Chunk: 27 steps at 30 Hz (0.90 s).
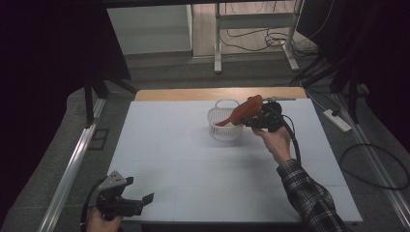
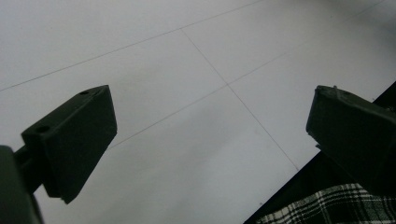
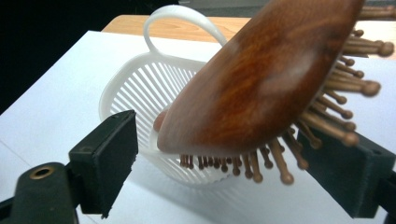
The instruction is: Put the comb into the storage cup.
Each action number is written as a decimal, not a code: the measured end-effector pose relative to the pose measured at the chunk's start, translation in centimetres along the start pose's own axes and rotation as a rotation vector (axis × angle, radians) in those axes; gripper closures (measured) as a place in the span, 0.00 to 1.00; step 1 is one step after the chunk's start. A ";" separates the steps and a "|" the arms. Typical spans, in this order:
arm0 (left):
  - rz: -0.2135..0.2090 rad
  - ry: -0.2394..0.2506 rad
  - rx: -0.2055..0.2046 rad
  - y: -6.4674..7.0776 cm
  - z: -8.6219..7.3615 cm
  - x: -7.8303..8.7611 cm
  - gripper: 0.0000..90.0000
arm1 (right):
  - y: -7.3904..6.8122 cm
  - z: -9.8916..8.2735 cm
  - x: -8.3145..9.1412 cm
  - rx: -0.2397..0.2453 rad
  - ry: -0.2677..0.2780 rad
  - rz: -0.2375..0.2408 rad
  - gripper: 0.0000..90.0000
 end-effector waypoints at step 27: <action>0.008 -0.017 -0.006 -0.1 -0.1 0.1 0.02 | -0.5 -1.9 1.9 0.185 -0.054 0.038 0.00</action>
Point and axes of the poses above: each handheld gripper's, and its own axes: x roughly backward along the jaws, z roughly out of its top, y roughly to its right, the point moved 5 cm from there along -x, roughly forward along the jaws, and after that the axes turned 6 degrees about -z, right-handed, at the moved point
